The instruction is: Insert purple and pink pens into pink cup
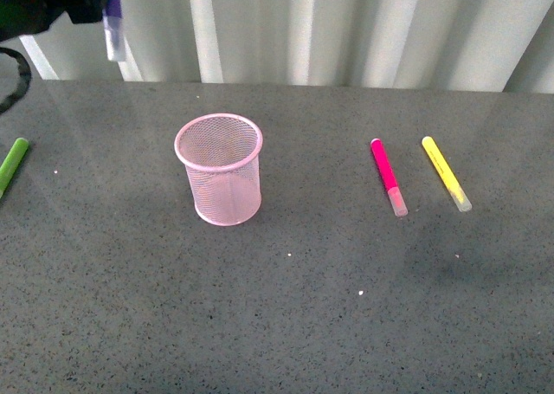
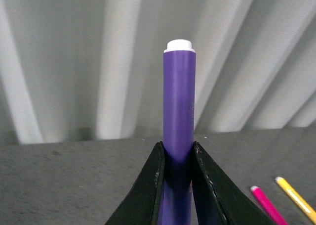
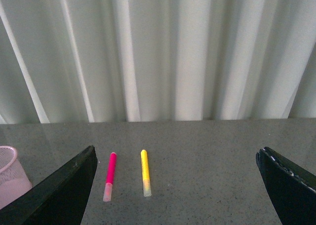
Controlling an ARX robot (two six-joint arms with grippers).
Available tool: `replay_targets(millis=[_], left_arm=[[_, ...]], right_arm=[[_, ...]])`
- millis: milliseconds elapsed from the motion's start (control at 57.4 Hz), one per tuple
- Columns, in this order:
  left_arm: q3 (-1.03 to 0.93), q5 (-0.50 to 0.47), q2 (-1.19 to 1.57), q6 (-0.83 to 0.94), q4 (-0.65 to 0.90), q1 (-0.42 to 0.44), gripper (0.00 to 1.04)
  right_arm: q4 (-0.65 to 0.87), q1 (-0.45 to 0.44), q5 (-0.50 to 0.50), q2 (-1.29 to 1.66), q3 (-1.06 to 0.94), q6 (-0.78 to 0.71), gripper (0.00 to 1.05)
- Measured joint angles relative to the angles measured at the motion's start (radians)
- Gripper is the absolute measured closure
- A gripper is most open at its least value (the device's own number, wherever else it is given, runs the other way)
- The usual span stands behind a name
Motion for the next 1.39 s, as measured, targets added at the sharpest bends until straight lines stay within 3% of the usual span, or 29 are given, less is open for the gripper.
replay_targets(millis=[226, 488, 766, 1393], left_arm=[[-0.045, -0.061, 0.014, -0.111, 0.089, -0.14, 0.92], [-0.044, -0.114, 0.091, -0.144, 0.115, -0.218, 0.92], [0.002, -0.164, 0.211, -0.186, 0.142, -0.234, 0.92], [0.071, -0.179, 0.306, -0.21, 0.154, -0.208, 0.92]], right_arm=[[0.0, 0.0, 0.0, 0.0, 0.0, 0.0, 0.07], [0.0, 0.0, 0.0, 0.0, 0.0, 0.0, 0.07], [0.0, 0.0, 0.0, 0.0, 0.0, 0.0, 0.07], [0.0, 0.0, 0.0, 0.0, 0.0, 0.0, 0.07]])
